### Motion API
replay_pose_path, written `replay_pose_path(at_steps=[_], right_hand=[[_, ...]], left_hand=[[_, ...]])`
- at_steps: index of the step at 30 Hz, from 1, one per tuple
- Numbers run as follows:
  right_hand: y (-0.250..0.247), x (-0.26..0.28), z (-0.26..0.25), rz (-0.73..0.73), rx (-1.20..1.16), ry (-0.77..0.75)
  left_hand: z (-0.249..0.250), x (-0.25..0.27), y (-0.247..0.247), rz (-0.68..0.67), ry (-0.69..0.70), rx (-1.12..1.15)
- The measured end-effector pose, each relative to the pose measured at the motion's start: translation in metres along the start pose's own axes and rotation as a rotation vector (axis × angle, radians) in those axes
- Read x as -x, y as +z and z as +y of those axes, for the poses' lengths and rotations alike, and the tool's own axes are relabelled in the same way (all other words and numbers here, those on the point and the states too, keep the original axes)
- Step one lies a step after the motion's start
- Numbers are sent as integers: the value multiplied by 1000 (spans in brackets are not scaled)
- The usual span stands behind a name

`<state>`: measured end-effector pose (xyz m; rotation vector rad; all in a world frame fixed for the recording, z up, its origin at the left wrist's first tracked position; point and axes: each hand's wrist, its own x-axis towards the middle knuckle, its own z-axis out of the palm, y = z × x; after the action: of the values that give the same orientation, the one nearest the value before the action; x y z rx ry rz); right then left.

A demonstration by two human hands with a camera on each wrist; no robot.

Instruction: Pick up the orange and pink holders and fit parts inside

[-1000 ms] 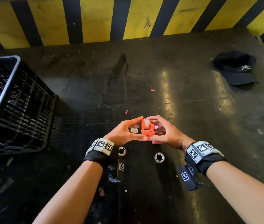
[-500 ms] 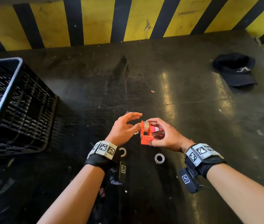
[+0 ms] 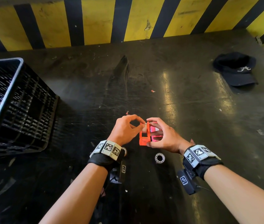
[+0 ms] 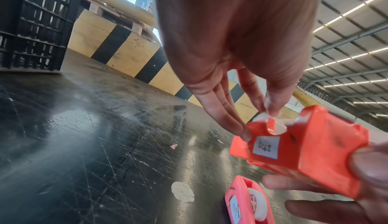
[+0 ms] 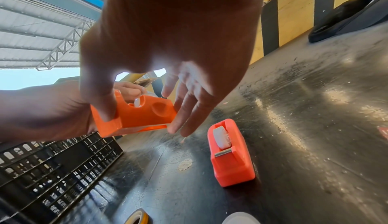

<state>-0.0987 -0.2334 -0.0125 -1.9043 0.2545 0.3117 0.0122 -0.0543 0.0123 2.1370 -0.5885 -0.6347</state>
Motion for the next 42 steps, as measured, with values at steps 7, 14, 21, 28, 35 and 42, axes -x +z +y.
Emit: replay_pose_path(at_steps=[7,14,21,28,35,42], right_hand=[[3,-2,5,16,9,6],[-4,-4,8,46,-6,62],[-7,-5,14,22,1,100],[-6,-7,15,28,11,110],[-8,-6,13,45,21,89],[-9,-5,11,32,29,86]], left_hand=[[2,-1,0,-65,-10,-71],[5,10,-3,-205,89,54],[2,19,-5,-274,161,58],[-6,20,-2,-286,175,-12],[-2,22,-2,-277,58,163],[-3,15,-6,-291,64,72]])
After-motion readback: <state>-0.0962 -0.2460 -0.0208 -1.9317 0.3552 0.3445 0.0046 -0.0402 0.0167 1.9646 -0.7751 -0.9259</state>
